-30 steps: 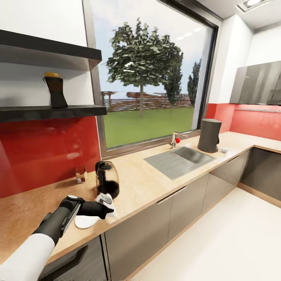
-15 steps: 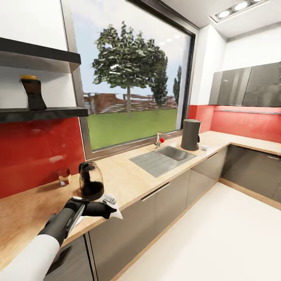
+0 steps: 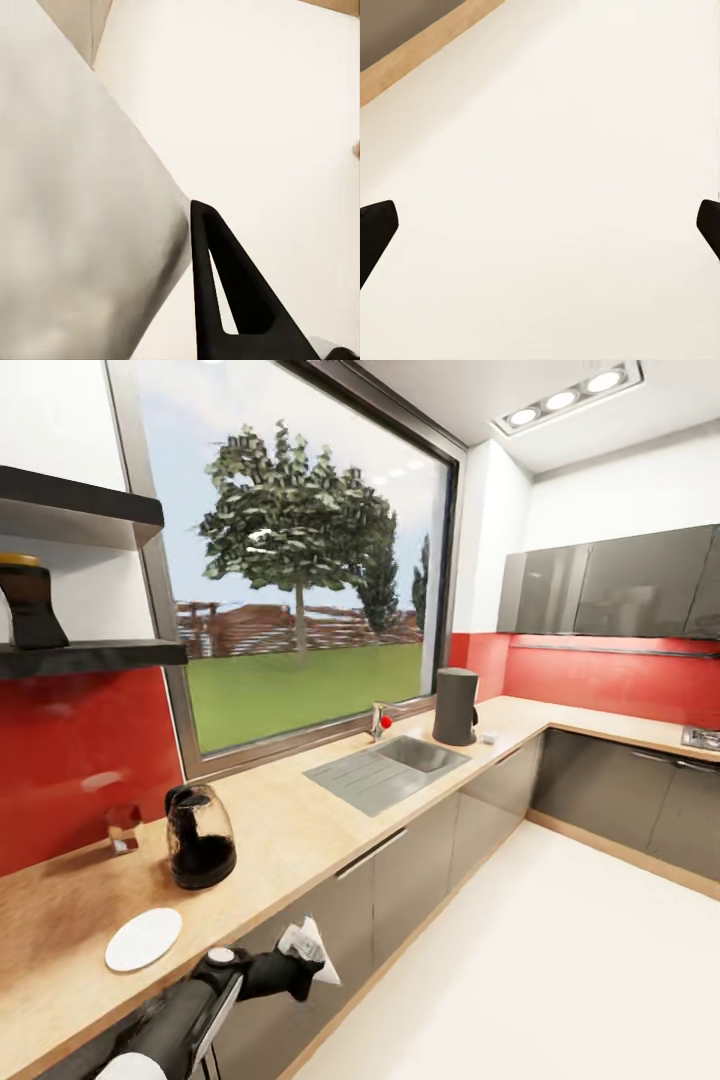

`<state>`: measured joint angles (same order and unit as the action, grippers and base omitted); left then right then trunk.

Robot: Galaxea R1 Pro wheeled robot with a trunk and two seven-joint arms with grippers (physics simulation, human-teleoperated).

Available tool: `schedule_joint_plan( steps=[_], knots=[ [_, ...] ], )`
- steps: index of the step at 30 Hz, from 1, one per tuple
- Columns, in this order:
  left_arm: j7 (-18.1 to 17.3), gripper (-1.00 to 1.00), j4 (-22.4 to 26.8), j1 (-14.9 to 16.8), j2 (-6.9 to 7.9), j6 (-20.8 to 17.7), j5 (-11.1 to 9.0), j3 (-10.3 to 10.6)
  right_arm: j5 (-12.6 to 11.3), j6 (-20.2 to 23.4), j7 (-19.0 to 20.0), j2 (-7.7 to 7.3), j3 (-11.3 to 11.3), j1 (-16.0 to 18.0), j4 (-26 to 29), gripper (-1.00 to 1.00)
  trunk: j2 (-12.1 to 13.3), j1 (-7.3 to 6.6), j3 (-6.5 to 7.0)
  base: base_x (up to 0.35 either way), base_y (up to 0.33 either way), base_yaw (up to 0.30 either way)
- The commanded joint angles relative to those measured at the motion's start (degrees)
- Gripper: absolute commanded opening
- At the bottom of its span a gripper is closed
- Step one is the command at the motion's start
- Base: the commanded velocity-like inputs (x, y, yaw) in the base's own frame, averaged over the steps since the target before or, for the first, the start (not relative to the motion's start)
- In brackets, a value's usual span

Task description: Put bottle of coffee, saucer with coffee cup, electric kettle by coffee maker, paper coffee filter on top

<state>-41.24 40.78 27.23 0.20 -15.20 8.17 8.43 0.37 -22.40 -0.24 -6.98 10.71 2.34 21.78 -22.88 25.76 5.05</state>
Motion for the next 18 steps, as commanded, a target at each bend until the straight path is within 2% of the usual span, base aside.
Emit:
schedule_joint_plan(
  steps=[1, 5, 8, 10, 15, 18],
  knots=[
    [0.4, -1.0, -2.1, -1.0, 0.0, 2.2, 0.6, 0.1, 0.1, -0.2, 0.0, 0.02, 0.1, 0.0, -0.1, 1.0, 0.0, 0.02, 0.04, 0.0, 0.0, -0.209],
    [1.4, -1.0, -9.2, -2.0, 0.05, 7.4, 0.6, 0.1, 0.1, -0.2, 0.0, 0.03, 0.1, 0.0, -0.1, 1.0, 0.0, 0.02, 0.25, 0.0, 0.0, -0.209],
    [4.4, -1.0, -17.1, -2.5, 0.06, 14.8, 0.6, 0.1, 0.0, -0.2, 0.0, 0.1, 0.1, 0.0, -0.1, 1.0, 0.0, 0.02, 0.4, 0.0, 0.0, -0.209],
    [6.6, -1.0, -21.3, -3.2, 0.16, 18.1, 0.6, 0.1, 0.0, -0.2, 0.0, 0.11, 0.1, 0.0, -0.1, 1.0, 0.0, 0.02, 0.51, 0.0, 0.0, -0.209],
    [11.1, -1.0, -24.8, -5.6, 0.49, 22.7, 0.6, 0.1, -0.3, -0.2, 0.2, 0.14, 0.1, 0.0, 0.1, 1.0, 0.0, 0.02, 0.75, 0.0, 0.0, -0.218],
    [13.8, -1.0, -25.1, -7.4, 0.73, 23.6, 0.6, 0.2, -0.5, -0.3, 0.3, 0.19, 0.2, 0.0, 1.5, 1.0, 0.0, 0.02, 0.84, 0.006, 0.0, -0.231]
  ],
)
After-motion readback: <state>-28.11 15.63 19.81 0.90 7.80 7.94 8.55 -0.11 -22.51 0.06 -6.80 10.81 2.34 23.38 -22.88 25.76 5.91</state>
